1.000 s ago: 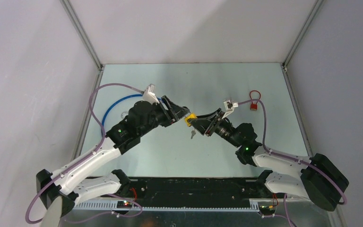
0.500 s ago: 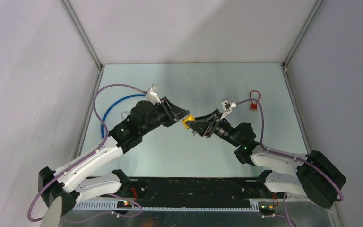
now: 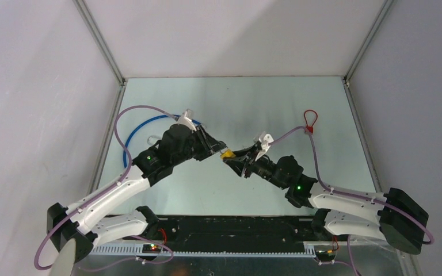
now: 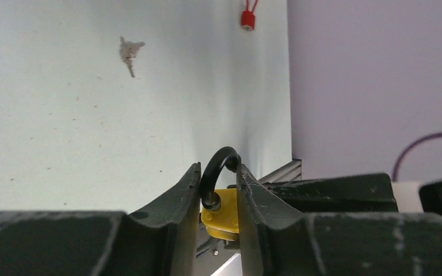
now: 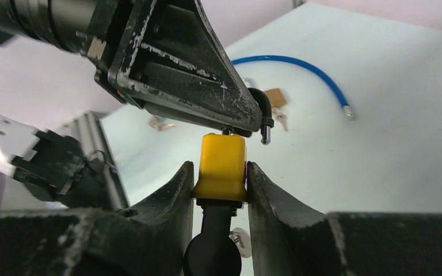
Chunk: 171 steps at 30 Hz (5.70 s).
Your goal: Unlock with the key
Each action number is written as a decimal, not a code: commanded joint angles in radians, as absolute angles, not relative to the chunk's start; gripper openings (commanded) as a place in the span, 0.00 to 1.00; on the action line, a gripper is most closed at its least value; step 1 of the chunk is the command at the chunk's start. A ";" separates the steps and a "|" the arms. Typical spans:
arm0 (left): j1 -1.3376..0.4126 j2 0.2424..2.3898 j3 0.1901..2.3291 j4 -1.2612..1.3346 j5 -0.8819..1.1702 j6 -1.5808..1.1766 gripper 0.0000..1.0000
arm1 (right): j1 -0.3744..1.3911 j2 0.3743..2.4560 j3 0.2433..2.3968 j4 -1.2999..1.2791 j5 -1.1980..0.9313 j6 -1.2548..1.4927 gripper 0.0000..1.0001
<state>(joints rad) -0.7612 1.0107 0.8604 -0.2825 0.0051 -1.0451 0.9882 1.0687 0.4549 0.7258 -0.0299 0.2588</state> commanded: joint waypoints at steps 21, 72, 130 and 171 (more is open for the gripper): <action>-0.728 1.238 0.949 -0.396 0.101 -1.051 0.00 | 1.505 1.560 0.577 1.306 0.802 -1.174 0.00; -0.538 1.153 0.907 -0.376 0.082 -1.025 0.00 | 1.523 1.351 0.531 0.996 0.719 -0.765 0.75; -0.180 1.502 0.625 0.196 0.004 -0.865 0.55 | 1.162 0.457 0.363 0.037 0.650 0.057 0.97; -0.313 0.622 0.861 -0.516 -0.716 -0.316 1.00 | -0.089 1.681 1.297 -0.605 0.076 0.413 0.96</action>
<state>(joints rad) -0.2817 0.6464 0.8894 -0.5842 -0.6144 -0.3717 -0.0818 1.5398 1.1423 -0.5259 0.0479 0.4927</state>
